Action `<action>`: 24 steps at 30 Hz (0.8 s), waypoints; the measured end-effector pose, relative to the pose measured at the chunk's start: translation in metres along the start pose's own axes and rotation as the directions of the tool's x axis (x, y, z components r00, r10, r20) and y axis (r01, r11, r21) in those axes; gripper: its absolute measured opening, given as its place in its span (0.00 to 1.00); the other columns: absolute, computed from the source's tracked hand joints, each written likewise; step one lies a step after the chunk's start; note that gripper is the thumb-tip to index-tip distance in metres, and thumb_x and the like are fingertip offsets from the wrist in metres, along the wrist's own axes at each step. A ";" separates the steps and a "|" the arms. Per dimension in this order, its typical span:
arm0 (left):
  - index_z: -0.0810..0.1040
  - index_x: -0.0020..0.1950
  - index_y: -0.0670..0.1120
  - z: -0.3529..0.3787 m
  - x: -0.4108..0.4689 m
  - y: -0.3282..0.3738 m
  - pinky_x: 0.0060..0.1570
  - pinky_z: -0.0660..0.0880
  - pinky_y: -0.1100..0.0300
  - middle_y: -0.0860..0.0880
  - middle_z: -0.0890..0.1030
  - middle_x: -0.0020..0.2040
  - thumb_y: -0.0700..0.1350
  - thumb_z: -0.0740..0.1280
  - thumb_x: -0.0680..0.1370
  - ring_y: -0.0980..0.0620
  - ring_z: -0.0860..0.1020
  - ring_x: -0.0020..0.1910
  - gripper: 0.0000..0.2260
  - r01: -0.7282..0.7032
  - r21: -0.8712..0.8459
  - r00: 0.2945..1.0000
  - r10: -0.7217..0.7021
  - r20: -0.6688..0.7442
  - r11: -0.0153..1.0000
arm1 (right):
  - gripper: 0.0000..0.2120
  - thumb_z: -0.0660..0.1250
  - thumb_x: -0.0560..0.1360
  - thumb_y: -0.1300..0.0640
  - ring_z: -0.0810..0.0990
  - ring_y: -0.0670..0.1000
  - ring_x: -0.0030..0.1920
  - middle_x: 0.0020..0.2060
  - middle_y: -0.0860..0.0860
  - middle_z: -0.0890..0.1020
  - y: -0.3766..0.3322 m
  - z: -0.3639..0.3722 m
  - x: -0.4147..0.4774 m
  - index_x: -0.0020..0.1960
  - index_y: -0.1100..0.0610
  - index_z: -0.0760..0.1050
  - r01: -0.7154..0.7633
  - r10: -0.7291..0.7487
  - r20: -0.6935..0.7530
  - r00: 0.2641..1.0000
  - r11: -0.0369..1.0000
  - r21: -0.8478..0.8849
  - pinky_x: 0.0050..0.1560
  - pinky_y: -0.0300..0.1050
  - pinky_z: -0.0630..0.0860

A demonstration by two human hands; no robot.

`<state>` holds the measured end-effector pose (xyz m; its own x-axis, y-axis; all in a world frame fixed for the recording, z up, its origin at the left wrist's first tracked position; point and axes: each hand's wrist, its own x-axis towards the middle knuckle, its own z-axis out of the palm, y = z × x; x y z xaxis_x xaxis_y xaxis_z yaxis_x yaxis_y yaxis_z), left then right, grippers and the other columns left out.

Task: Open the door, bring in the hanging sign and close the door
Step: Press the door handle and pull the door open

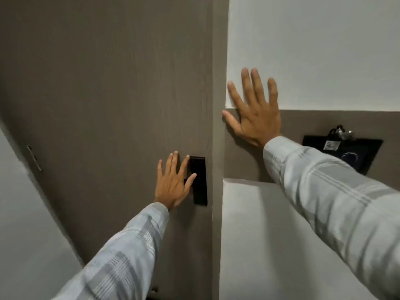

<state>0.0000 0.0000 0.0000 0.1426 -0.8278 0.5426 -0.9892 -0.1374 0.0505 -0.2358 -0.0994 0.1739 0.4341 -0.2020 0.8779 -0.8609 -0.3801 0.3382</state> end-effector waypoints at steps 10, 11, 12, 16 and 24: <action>0.59 0.78 0.43 0.039 -0.025 0.011 0.79 0.49 0.45 0.36 0.64 0.76 0.70 0.52 0.77 0.39 0.58 0.78 0.40 0.283 -0.225 0.955 -0.254 0.151 0.932 | 0.34 0.47 0.81 0.34 0.56 0.64 0.79 0.79 0.62 0.58 0.002 0.001 0.004 0.81 0.52 0.54 0.009 -0.009 -0.009 1.000 1.000 -0.029 0.76 0.69 0.53; 0.62 0.77 0.42 0.040 -0.028 0.014 0.79 0.54 0.44 0.36 0.67 0.75 0.69 0.53 0.77 0.39 0.61 0.77 0.39 0.316 -0.272 0.947 -0.282 0.156 0.909 | 0.34 0.47 0.81 0.34 0.56 0.64 0.79 0.79 0.62 0.58 0.001 0.001 0.005 0.81 0.52 0.54 0.004 -0.004 0.000 1.000 1.000 -0.030 0.76 0.69 0.54; 0.64 0.75 0.41 0.042 -0.030 0.018 0.77 0.58 0.43 0.37 0.69 0.74 0.69 0.54 0.77 0.39 0.63 0.76 0.38 0.347 -0.307 0.937 -0.311 0.161 0.886 | 0.34 0.46 0.81 0.34 0.56 0.64 0.79 0.79 0.62 0.58 0.000 0.002 0.003 0.81 0.52 0.54 0.000 -0.001 -0.003 1.000 0.999 -0.034 0.76 0.69 0.54; 0.69 0.71 0.39 0.044 -0.030 0.025 0.74 0.63 0.42 0.37 0.72 0.70 0.69 0.54 0.77 0.38 0.67 0.72 0.37 0.427 -0.366 0.903 -0.371 0.215 0.827 | 0.34 0.47 0.81 0.33 0.58 0.64 0.78 0.78 0.62 0.60 0.001 0.003 0.004 0.80 0.52 0.56 -0.009 0.007 -0.033 0.999 0.999 -0.048 0.75 0.69 0.55; 0.73 0.66 0.40 0.038 -0.039 0.033 0.63 0.74 0.40 0.40 0.77 0.64 0.70 0.54 0.76 0.39 0.75 0.64 0.36 0.566 -0.472 0.824 -0.451 0.342 0.676 | 0.34 0.47 0.81 0.33 0.58 0.64 0.78 0.78 0.62 0.61 0.001 0.004 0.003 0.81 0.51 0.55 -0.003 0.002 -0.029 1.000 0.999 -0.039 0.75 0.69 0.55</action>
<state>-0.0370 0.0073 -0.0515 0.5752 -0.8063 0.1380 -0.6038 -0.3047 0.7366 -0.2341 -0.1038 0.1751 0.4245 -0.1768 0.8880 -0.8721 -0.3435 0.3485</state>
